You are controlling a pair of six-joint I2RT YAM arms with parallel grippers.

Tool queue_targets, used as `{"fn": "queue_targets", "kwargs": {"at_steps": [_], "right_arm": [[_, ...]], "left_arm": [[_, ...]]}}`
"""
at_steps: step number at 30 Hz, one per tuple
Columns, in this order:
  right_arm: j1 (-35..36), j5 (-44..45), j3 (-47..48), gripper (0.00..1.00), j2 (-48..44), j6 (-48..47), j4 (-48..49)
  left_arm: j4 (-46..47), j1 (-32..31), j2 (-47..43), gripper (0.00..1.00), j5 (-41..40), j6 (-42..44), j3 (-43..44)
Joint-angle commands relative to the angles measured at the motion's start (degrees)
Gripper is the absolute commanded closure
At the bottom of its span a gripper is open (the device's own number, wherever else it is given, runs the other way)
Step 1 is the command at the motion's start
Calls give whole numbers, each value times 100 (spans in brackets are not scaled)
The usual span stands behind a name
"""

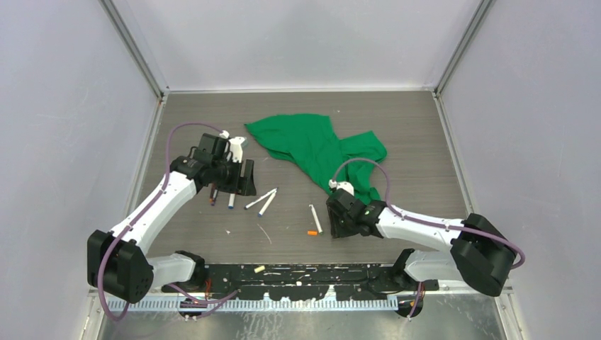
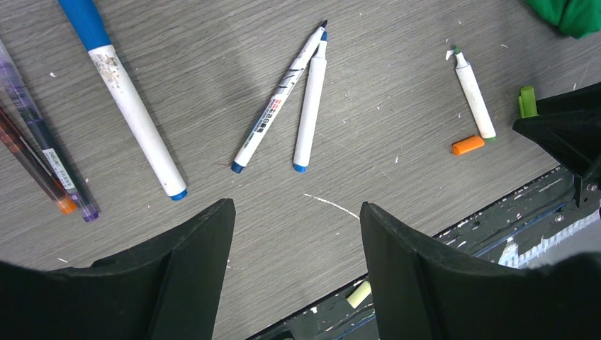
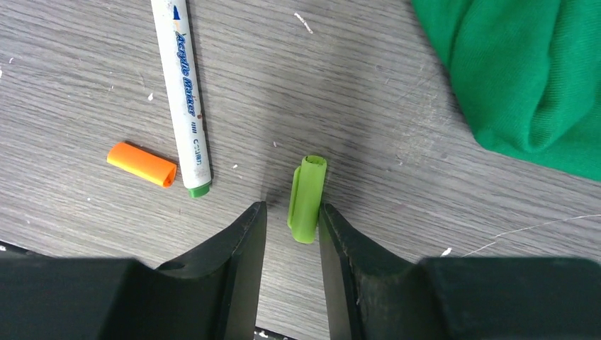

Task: Insert the pens into the pen caps
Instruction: Pick up the pen cap from the center of the board, then adjust the pen cap.

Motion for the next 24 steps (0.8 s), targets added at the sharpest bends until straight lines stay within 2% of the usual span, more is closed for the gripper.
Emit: {"fn": "queue_targets", "kwargs": {"at_steps": [1, 6, 9, 12, 16, 19, 24], "right_arm": [[267, 345, 55, 63, 293, 360, -296], [441, 514, 145, 76, 406, 430, -324], [443, 439, 220, 86, 8, 292, -269], [442, 92, 394, 92, -485, -148, -185], [443, -956, 676, 93, -1088, -1018, -69], [445, -1870, 851, 93, -1440, -1458, 81], [520, -2610, 1173, 93, -1540, -1784, 319]], "left_arm": [[208, -29, -17, 32, 106, 78, 13], [218, -45, -100, 33, 135, 82, 8], [357, -125, -330, 34, 224, 43, -61], [526, -279, -631, 34, 386, -288, -129], [1103, -659, -1092, 34, 1169, -1437, -306], [1859, -1227, -1356, 34, 1708, -2743, -625], [2658, -1946, -1164, 33, 2360, -4039, -899]]}}
